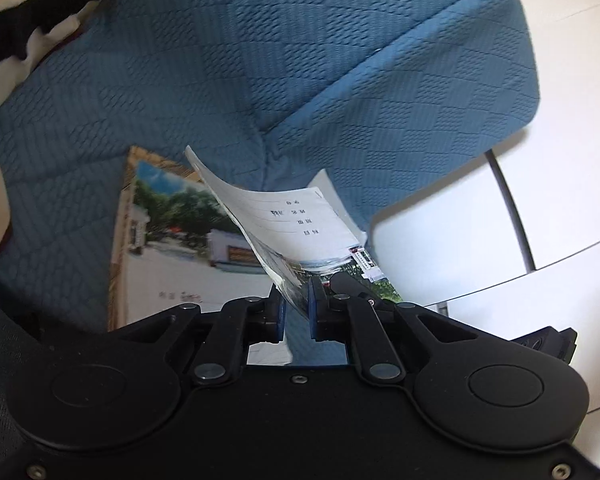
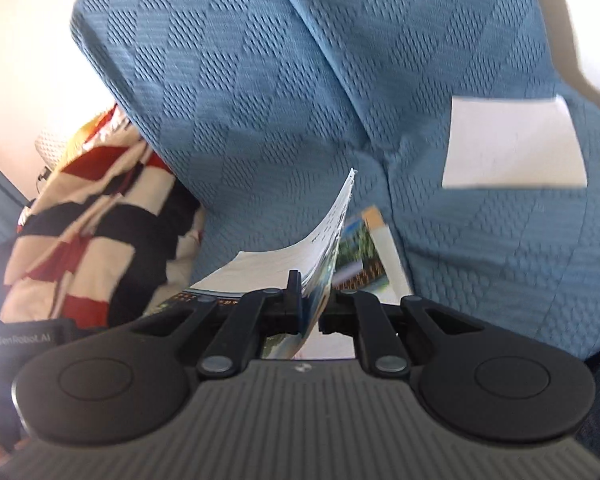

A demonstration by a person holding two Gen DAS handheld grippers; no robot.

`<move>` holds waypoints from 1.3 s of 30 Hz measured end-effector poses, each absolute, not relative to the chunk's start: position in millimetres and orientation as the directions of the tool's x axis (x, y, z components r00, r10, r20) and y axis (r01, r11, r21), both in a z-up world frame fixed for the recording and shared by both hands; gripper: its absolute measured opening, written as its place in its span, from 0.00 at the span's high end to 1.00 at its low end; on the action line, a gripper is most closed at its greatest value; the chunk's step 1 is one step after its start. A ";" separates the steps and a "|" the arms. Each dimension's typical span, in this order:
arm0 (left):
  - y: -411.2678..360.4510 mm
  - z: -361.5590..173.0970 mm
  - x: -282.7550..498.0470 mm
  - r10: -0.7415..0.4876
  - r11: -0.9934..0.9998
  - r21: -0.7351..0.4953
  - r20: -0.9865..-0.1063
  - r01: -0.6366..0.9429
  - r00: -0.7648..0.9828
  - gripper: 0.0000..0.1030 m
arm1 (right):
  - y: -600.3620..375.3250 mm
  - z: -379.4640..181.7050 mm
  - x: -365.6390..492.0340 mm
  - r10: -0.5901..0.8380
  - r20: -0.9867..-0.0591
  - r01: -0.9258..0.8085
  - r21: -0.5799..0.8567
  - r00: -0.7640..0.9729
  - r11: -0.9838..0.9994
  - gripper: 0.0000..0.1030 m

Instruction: Organize objects

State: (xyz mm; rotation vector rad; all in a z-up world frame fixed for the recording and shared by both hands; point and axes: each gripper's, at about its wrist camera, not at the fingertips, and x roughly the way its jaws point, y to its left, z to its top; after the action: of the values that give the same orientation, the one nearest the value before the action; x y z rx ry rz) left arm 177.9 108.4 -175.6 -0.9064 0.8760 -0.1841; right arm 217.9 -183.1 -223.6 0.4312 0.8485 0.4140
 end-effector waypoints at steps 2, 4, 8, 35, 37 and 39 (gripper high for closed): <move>109.9 -184.3 174.7 -0.474 0.628 -0.744 -0.599 -0.229 0.645 0.90 | -179.0 -231.6 215.4 0.509 -0.635 -0.174 0.515 0.581 0.840 0.89; 109.5 -192.5 171.3 -0.472 0.624 -0.741 -0.610 -0.248 0.637 0.90 | -176.6 -235.5 212.7 0.503 -0.645 -0.175 0.504 0.575 0.846 0.89; 108.3 -202.6 165.6 -0.467 0.625 -0.730 -0.633 -0.276 0.618 0.90 | -174.7 -239.5 210.8 0.498 -0.657 -0.169 0.498 0.566 0.850 0.88; 88.9 -241.4 163.4 -0.364 0.714 -0.566 -0.804 -0.414 0.471 0.71 | -167.6 -269.8 210.8 0.409 -0.806 -0.136 0.390 0.428 0.911 0.53; 87.4 -237.4 162.8 -0.358 0.727 -0.557 -0.807 -0.403 0.469 0.59 | -170.9 -263.9 207.5 0.397 -0.809 -0.134 0.377 0.433 0.916 0.39; 85.8 -230.4 160.7 -0.337 0.740 -0.541 -0.812 -0.399 0.476 0.51 | -175.0 -256.5 203.9 0.383 -0.812 -0.133 0.363 0.441 0.922 0.38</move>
State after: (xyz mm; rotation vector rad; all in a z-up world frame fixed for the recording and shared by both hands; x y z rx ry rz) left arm 160.7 85.8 -230.4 -0.7776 1.1054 0.0426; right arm 203.9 -175.0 -256.5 0.2608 1.0698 0.3245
